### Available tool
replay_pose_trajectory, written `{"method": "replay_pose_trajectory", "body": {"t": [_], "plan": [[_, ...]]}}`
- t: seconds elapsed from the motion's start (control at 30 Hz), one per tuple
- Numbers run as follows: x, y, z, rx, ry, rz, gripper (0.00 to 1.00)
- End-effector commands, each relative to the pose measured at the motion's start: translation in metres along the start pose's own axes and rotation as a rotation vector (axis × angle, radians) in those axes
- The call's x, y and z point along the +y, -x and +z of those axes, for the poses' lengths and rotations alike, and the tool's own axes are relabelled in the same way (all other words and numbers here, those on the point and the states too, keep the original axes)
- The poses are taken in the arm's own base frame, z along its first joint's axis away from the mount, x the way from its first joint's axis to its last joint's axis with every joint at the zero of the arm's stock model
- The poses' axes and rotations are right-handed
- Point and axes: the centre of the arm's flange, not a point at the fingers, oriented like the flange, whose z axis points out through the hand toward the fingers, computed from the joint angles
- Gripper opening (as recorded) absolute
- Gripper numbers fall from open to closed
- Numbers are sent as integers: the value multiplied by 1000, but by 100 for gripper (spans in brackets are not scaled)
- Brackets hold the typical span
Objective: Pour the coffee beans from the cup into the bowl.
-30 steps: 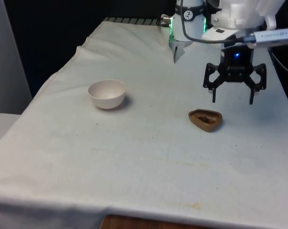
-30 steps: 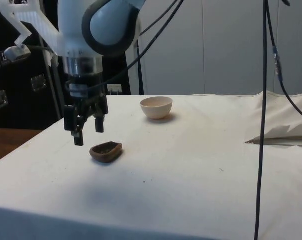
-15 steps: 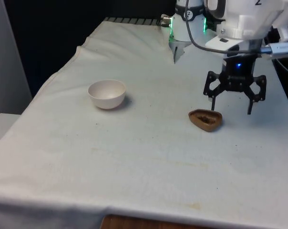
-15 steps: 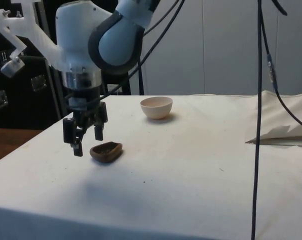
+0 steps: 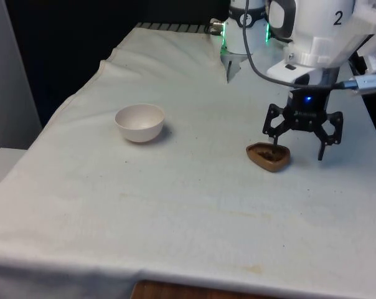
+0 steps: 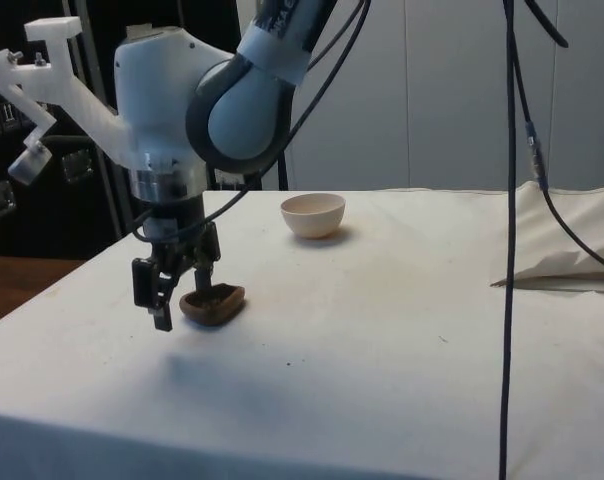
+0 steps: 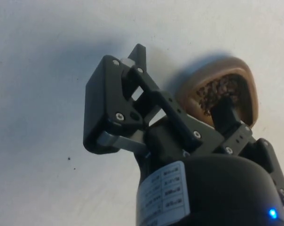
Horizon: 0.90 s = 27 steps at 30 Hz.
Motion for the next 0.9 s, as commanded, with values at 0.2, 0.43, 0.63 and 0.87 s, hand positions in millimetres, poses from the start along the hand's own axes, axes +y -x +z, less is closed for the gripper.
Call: {"method": "replay_pose_trajectory", "body": {"t": [0.2, 0.43, 0.63, 0.87], "plan": [[1, -3, 7, 2, 12, 5, 100], [2, -4, 10, 2, 35, 16, 100], [-2, -3, 10, 13, 53, 28, 100], [-4, -2, 10, 22, 59, 33, 98]]}}
